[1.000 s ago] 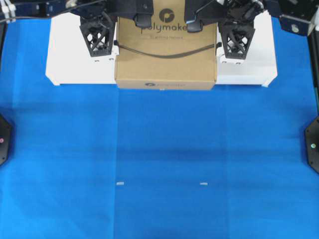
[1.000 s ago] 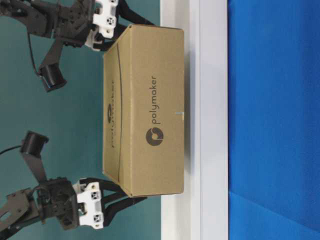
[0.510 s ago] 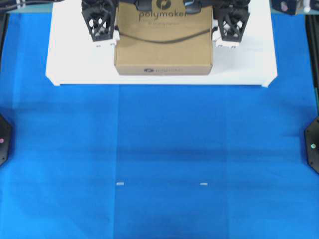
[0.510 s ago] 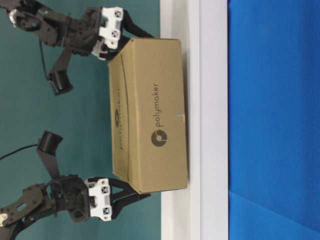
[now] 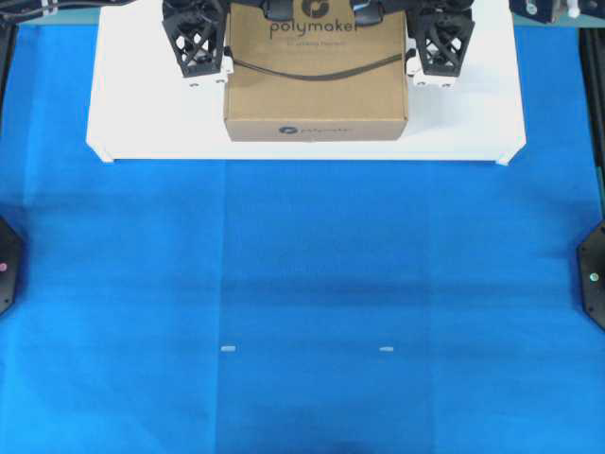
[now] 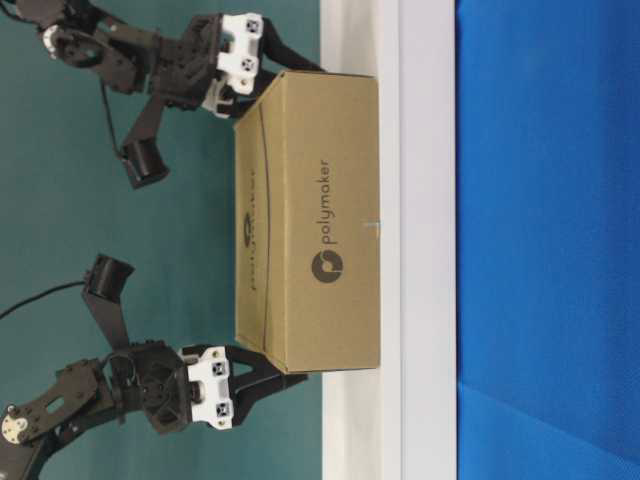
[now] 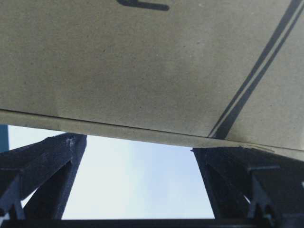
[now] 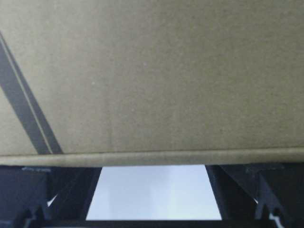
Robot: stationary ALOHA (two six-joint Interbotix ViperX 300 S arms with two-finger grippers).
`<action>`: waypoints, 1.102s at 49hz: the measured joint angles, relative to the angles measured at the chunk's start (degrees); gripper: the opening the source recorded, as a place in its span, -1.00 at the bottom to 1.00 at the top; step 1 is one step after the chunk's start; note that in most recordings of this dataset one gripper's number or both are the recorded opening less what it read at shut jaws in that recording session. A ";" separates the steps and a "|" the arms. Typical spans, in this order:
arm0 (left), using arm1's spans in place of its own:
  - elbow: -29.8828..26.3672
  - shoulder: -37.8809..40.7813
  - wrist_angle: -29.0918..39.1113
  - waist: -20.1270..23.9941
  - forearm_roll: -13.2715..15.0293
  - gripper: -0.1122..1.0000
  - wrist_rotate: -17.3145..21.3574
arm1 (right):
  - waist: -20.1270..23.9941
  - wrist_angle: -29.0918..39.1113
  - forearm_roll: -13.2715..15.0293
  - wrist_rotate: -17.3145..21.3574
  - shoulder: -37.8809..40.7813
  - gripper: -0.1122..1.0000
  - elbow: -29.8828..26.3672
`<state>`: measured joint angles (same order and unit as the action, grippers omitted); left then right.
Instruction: Place the cardboard box on the stand after clamping it between your arms.
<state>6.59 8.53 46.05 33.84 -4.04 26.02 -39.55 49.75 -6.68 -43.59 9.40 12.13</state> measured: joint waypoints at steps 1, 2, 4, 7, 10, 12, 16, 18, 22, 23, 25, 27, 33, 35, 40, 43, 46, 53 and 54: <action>0.09 0.00 -0.18 0.09 0.00 0.78 0.00 | -0.09 -0.09 0.00 -0.18 0.00 0.97 0.00; 0.00 0.00 -0.35 0.26 -0.09 0.78 0.00 | -0.18 -0.18 0.00 -0.35 0.09 0.97 0.00; 0.00 0.00 -0.53 0.53 0.00 0.78 0.00 | -0.26 -0.62 0.00 -0.62 0.09 0.97 0.00; 0.09 0.00 -0.79 0.88 0.00 0.78 0.00 | -0.53 -1.32 0.00 -0.79 0.00 0.97 0.26; 0.18 0.00 -1.32 1.23 0.00 0.78 0.00 | -1.14 -2.46 -0.62 -1.05 0.00 0.97 0.97; 0.70 -0.09 -2.02 1.49 0.00 0.78 0.00 | -1.49 -3.08 -0.97 -1.32 0.00 0.97 1.49; 1.49 -0.35 -2.99 1.85 0.00 0.78 -0.09 | -1.67 -4.13 -1.41 -1.49 -0.35 0.97 2.46; 1.93 -0.62 -3.34 1.85 0.00 0.78 -0.09 | -1.67 -4.57 -1.67 -1.49 -0.53 0.97 2.99; 3.16 -1.32 -4.04 1.85 0.00 0.78 -0.09 | -1.67 -5.27 -2.02 -1.67 -1.14 0.97 4.31; 3.52 -1.41 -4.22 1.85 0.09 0.78 -0.09 | -1.85 -5.36 -2.11 -1.85 -1.32 0.97 4.66; 4.04 -1.67 -4.66 1.76 0.09 0.78 -0.09 | -1.93 -5.71 -2.37 -2.29 -1.49 0.97 5.19; 4.66 -1.93 -5.01 1.76 0.09 0.78 -0.18 | -2.20 -6.06 -2.55 -2.90 -1.67 0.97 5.71; 6.42 -2.90 -6.94 1.67 0.35 0.78 -0.62 | -3.43 -7.21 -3.16 -4.83 -2.11 0.97 7.03; 6.86 -3.25 -7.73 1.58 0.44 0.78 -0.79 | -3.87 -7.65 -3.34 -5.19 -2.20 0.97 7.47; 8.09 -4.39 -9.23 1.58 0.62 0.78 -1.05 | -4.57 -8.53 -3.60 -5.54 -2.55 0.97 7.91; 8.70 -4.92 -9.49 1.58 0.70 0.78 -1.23 | -4.75 -8.70 -3.69 -5.63 -2.55 0.97 7.91; 9.32 -5.27 -9.67 1.67 0.79 0.78 -1.32 | -4.75 -8.79 -3.69 -5.63 -2.55 0.97 8.00; 10.63 -6.15 -9.67 2.29 0.88 0.78 -1.32 | -4.83 -8.96 -3.78 -5.63 -2.81 0.97 8.70; 10.81 -6.42 -9.76 2.37 0.79 0.78 -1.32 | -4.92 -8.96 -3.78 -5.63 -2.99 0.97 8.88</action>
<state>17.40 2.11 36.30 36.21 -3.25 24.70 -44.47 40.78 -10.46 -49.22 6.42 21.01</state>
